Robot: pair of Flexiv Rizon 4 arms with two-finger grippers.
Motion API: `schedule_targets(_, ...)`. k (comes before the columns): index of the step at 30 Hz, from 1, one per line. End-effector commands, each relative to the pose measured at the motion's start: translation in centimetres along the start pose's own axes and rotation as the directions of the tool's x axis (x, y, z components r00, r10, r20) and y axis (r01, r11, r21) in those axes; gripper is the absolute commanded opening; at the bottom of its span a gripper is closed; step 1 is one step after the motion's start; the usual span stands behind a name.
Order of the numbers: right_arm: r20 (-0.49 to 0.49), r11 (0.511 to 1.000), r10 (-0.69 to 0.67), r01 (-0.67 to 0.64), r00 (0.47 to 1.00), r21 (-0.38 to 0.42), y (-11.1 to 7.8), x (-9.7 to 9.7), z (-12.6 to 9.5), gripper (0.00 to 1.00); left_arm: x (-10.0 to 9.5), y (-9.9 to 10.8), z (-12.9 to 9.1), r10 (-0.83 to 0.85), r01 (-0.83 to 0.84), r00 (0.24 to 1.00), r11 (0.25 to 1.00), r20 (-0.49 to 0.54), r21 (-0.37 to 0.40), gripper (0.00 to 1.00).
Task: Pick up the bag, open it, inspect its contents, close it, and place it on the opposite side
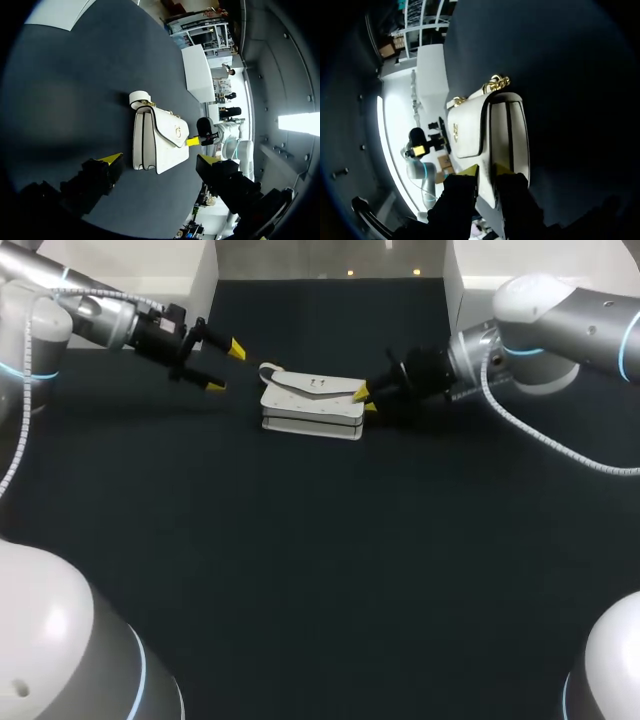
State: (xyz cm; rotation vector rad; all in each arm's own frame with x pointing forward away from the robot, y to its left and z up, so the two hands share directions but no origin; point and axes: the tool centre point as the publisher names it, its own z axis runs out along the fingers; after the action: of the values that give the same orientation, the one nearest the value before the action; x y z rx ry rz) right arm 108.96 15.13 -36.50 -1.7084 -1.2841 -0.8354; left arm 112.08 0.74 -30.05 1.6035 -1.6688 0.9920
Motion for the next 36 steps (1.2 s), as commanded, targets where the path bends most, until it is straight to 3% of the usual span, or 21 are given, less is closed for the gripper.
schedule_targets(1, 0.010, 1.000, 0.012, -0.012, 1.000, -0.013, 0.0, 0.0, 0.2, 0.01, -0.1, 0.4, -0.3, -0.005, 0.005, 1.000, 1.000, 0.005, 0.018, 1.00)
schedule_targets(7, 0.021, 1.000, -0.009, 0.008, 1.000, 0.007, 0.4, -0.2, -0.5, 0.00, -0.5, 0.4, -0.8, 0.004, -0.004, 1.000, 1.000, 0.030, 0.005, 1.00)
schedule_targets(16, 0.035, 0.991, -0.098, 0.094, 0.995, 0.097, 1.8, -1.1, -5.1, 0.00, -0.5, 0.8, -2.1, 0.129, -0.081, 0.967, 0.974, 0.222, -0.213, 1.00)
schedule_targets(25, 0.043, 0.988, -0.075, 0.069, 0.996, 0.135, 3.6, -3.2, -9.8, 0.00, -0.8, 1.6, -3.7, 0.157, -0.035, 0.916, 0.948, 0.368, -0.317, 1.00)
schedule_targets(29, 0.038, 0.987, -0.074, 0.067, 0.997, 0.145, 3.7, -3.4, -10.1, 0.00, -0.9, 2.0, -4.6, 0.161, 0.003, 0.889, 0.934, 0.428, -0.356, 1.00)
schedule_targets(36, 0.038, 0.987, -0.074, 0.067, 0.997, 0.145, 3.7, -3.4, -10.1, 0.00, -0.9, 2.0, -4.6, 0.161, 0.003, 0.889, 0.934, 0.428, -0.356, 1.00)
